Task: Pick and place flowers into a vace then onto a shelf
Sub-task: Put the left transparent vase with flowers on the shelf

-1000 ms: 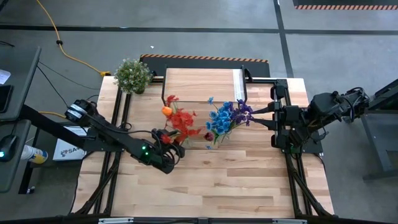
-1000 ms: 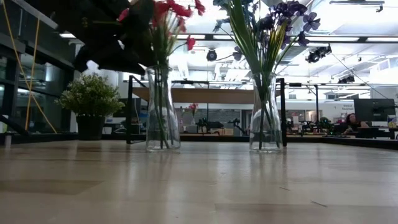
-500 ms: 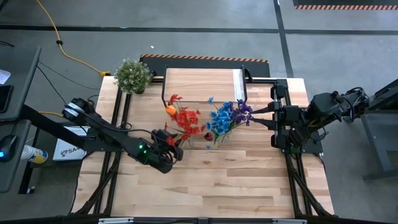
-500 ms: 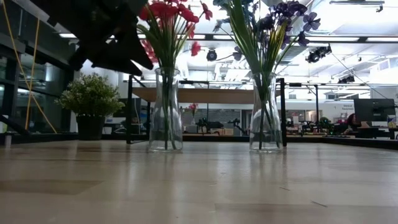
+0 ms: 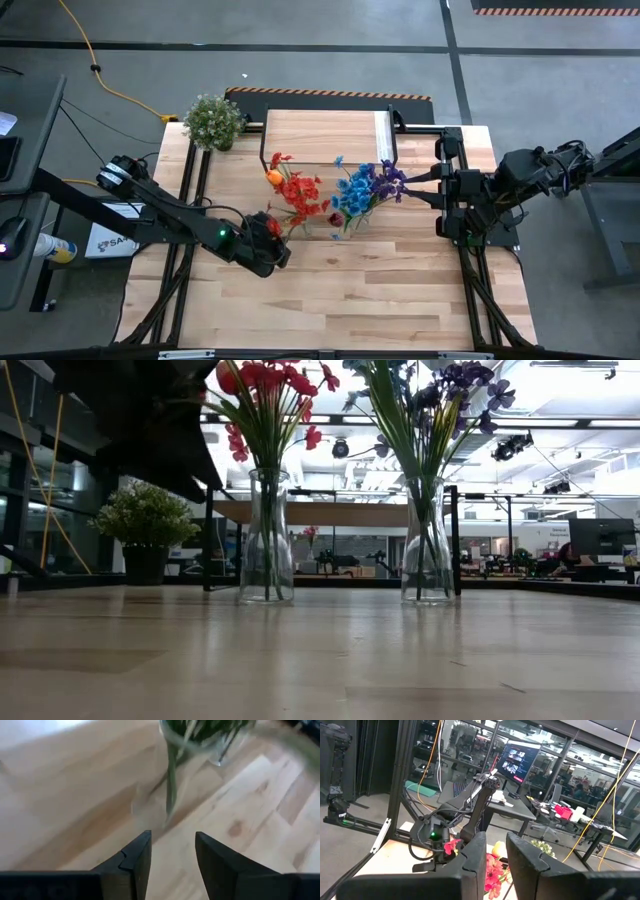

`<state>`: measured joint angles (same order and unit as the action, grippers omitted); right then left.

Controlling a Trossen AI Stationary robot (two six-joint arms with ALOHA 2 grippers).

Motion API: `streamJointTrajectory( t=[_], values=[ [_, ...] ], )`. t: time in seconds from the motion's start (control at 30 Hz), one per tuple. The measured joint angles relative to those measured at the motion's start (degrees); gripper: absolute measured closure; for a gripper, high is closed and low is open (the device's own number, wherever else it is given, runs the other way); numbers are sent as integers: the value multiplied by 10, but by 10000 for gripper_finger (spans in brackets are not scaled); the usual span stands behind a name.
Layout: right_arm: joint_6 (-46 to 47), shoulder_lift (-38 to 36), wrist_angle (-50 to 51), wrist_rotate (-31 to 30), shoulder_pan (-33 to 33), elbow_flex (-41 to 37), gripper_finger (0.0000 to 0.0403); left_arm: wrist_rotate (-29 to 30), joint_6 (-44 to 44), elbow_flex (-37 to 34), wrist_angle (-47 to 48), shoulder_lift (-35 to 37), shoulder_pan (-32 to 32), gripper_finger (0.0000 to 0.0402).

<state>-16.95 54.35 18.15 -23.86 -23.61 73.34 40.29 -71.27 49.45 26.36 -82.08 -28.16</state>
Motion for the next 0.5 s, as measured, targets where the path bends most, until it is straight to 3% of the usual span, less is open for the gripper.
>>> streamJointTrajectory(
  t=[0.3,0.5],
  values=[
    [0,0,0,0,0,0,336,-97,-50,0,44,0,0,218],
    [0,0,0,0,0,0,336,-115,-66,-1,47,-10,-2,218]
  ],
)
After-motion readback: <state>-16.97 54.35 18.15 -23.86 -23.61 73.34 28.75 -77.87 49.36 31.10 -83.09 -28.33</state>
